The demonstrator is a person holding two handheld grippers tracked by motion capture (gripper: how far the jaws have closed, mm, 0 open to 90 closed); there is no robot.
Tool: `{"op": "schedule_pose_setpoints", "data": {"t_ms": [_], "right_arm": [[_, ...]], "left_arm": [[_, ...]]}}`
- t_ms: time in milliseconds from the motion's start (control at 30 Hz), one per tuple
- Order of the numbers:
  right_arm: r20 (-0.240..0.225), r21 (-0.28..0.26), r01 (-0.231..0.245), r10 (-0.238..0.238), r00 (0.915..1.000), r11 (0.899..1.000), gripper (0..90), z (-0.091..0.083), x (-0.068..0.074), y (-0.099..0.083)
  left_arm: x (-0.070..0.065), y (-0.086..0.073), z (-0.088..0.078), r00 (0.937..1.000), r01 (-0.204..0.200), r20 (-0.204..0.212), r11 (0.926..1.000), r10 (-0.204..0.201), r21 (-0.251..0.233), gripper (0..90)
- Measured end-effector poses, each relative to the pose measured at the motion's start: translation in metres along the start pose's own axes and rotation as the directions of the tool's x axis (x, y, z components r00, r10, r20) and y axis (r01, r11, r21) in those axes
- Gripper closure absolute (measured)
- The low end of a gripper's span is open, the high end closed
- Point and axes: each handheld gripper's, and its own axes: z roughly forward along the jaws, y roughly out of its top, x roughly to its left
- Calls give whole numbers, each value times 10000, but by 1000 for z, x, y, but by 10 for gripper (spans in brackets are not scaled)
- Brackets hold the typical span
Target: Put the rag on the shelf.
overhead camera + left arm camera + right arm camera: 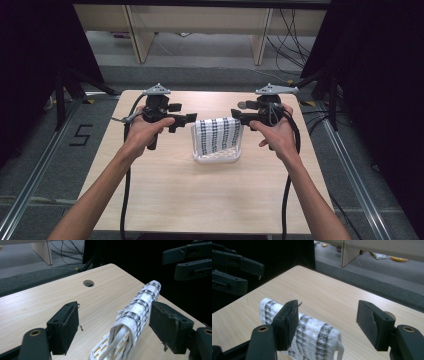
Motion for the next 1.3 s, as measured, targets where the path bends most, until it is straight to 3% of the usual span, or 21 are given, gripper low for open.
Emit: {"op": "schedule_pose_setpoints", "data": {"t_ms": [67,133,200,233,500,533,567,767,833,867,967,1000,1133,1233,1267,1300], "right_arm": [[123,-45,141,-140,9998,9999,330,-3,1,-1],[-54,-57,-126,126,9999,9999,313,-3,3,-3],[-22,-103,175,-175,9998,9998,306,-4,3,-4],[-15,-108,-74,74,10000,9999,306,-6,5,-5],[-56,-347,178,-180,9998,9992,300,-13,6,-10],[35,-298,-14,15,10000,9996,299,-15,8,-11],[11,-400,188,-188,9998,9990,297,-15,7,-11],[-43,-390,-76,75,10000,9992,296,-19,8,-17],[-35,-378,57,-59,10000,9993,296,-19,7,-19],[-31,-265,-212,212,9998,9994,296,-21,9,-19],[-105,-517,267,-273,9996,9983,296,-21,5,-23],[-132,-499,-16,9,9999,9988,296,-22,7,-24],[-180,-472,-165,156,9997,9987,296,-25,7,-29],[-188,-525,35,-45,9998,9986,296,-26,6,-31],[-183,-540,-102,92,9998,9985,296,-26,7,-33],[-240,-616,148,-163,9996,9980,293,-26,6,-34]], "left_arm": [[-1,-2,-3,10000,29,17,10000,-29,29,220],[-3,-4,-5,10000,9,-57,10000,-9,16,207],[-5,-7,-7,10000,-19,-16,10000,19,9,201],[-6,-8,-9,10000,-7,0,10000,7,14,195],[-16,-21,-21,9996,-159,217,9999,159,-10,184],[-16,-21,-22,9995,-193,231,9998,192,14,182],[-17,-23,-22,9994,-174,290,9998,177,-102,179],[-20,-30,-27,9993,-215,307,9998,214,13,175],[-21,-33,-28,9991,-204,357,9998,206,-76,175],[-21,-34,-28,9987,-179,467,9998,185,-130,175],[-23,-37,-31,9989,-227,411,9997,230,-91,175],[-23,-38,-31,9988,-210,445,9997,215,-133,175],[-25,-42,-34,9987,-211,460,9997,218,-147,175],[-26,-45,-35,9988,-189,449,9997,196,-179,175],[-26,-47,-36,9987,-184,468,9997,191,-158,175],[-26,-49,-36,9986,-176,499,9996,186,-205,175]]}}
